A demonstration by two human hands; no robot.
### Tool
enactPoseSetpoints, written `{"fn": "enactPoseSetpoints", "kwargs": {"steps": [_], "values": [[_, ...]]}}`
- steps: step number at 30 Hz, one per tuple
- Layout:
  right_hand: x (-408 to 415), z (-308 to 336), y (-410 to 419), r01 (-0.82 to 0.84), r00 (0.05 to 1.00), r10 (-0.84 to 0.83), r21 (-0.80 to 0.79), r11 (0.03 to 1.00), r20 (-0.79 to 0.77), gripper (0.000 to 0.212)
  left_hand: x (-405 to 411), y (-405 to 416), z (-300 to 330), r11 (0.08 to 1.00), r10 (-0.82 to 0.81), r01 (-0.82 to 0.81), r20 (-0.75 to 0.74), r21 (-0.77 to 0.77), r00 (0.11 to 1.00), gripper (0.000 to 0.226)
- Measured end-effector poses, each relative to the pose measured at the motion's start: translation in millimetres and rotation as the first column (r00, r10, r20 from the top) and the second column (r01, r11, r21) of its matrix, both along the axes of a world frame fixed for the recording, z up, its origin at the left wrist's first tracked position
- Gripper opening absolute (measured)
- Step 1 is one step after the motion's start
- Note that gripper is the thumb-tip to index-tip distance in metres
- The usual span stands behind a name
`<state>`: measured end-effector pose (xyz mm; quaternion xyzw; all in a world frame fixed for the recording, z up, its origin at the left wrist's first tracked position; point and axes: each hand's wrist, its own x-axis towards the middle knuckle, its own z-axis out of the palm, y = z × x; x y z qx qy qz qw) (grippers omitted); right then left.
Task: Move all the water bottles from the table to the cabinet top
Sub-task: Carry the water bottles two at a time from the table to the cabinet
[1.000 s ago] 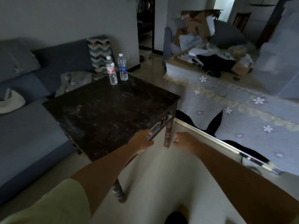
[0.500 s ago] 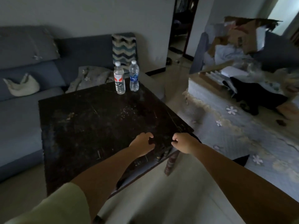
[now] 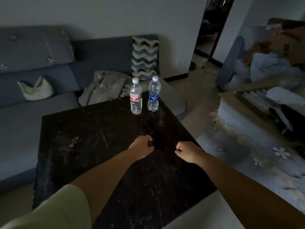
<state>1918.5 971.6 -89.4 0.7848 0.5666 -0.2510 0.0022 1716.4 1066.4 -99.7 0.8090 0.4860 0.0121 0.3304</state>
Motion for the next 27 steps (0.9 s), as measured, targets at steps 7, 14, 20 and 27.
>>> {"fn": "enactPoseSetpoints", "kwargs": {"steps": [7, 14, 20, 27], "values": [[28.0, -19.6, 105.9, -0.051, 0.998, 0.05, -0.012, 0.999, -0.038, 0.031, 13.1, 80.0, -19.2, 0.987, 0.157, -0.156, 0.029, -0.033, 0.987, 0.044], [49.2, -41.2, 228.4, 0.215, 0.909, -0.124, 0.192, 0.958, -0.397, 0.068, 47.2, 160.3, -36.9, 0.801, 0.59, -0.596, 0.237, -0.057, 0.771, 0.079], [46.8, -52.9, 307.1, 0.395, 0.728, -0.076, 0.327, 0.859, -0.681, 0.093, 72.7, 220.4, -44.8, 0.659, 0.711, -0.732, 0.462, -0.175, 0.53, 0.112], [28.5, -81.3, 344.1, 0.537, 0.646, -0.057, 0.4, 0.742, -0.761, 0.079, 86.2, 255.5, -72.2, 0.594, 0.711, -0.768, 0.603, -0.24, 0.361, 0.097]]}}
